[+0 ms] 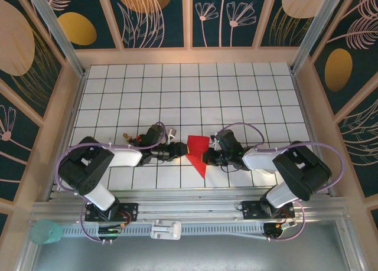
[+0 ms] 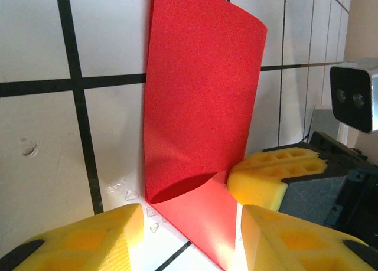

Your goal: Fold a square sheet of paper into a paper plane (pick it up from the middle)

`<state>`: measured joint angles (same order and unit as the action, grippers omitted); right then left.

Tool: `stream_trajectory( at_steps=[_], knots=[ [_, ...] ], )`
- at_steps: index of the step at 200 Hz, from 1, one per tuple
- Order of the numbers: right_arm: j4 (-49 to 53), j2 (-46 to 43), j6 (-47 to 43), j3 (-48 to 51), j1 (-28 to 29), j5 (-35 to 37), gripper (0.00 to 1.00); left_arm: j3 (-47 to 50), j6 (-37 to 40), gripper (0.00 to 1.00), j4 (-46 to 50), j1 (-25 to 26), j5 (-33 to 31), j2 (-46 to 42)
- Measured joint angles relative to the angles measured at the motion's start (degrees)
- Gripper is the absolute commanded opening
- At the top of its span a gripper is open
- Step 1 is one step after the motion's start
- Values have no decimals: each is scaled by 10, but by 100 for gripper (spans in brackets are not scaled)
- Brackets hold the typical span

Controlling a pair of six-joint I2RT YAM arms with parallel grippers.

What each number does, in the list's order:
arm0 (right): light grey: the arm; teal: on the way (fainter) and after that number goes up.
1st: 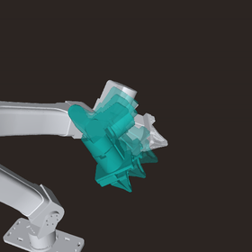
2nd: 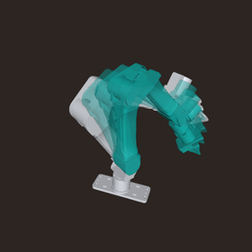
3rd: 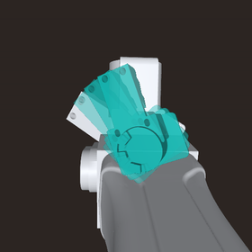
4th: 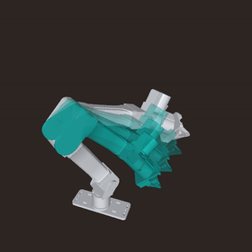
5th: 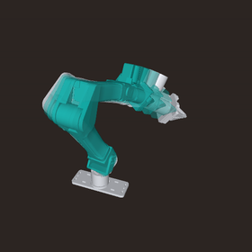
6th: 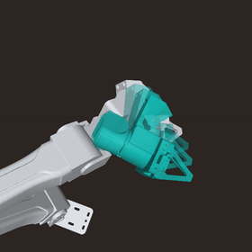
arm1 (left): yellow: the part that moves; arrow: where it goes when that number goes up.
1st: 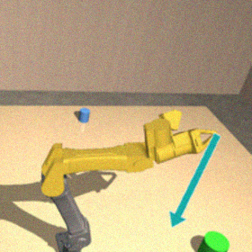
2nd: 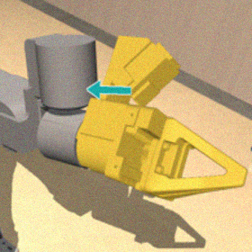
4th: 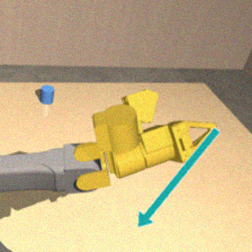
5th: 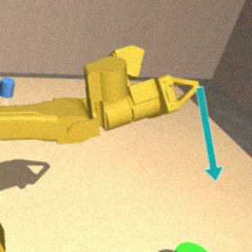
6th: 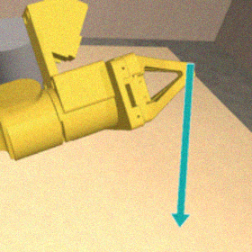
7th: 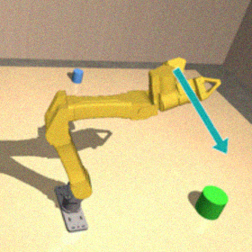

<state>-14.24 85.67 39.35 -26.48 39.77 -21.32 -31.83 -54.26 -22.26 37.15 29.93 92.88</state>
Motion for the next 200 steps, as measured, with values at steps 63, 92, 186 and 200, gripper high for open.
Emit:
stream_trajectory(
  at_steps=[63,92,186,200],
  knots=[
    [-23,-32,20,12,-9,-33,6,0,0,47,15,0,0,2],
    [-27,-38,19,12,-16,-37,6,0,0,47,15,0,0,2],
    [-24,4,19,13,-24,-30,0,-2,1,48,16,0,1,3],
    [-25,5,18,13,-24,-30,0,-4,2,49,19,0,1,4]
  ],
)
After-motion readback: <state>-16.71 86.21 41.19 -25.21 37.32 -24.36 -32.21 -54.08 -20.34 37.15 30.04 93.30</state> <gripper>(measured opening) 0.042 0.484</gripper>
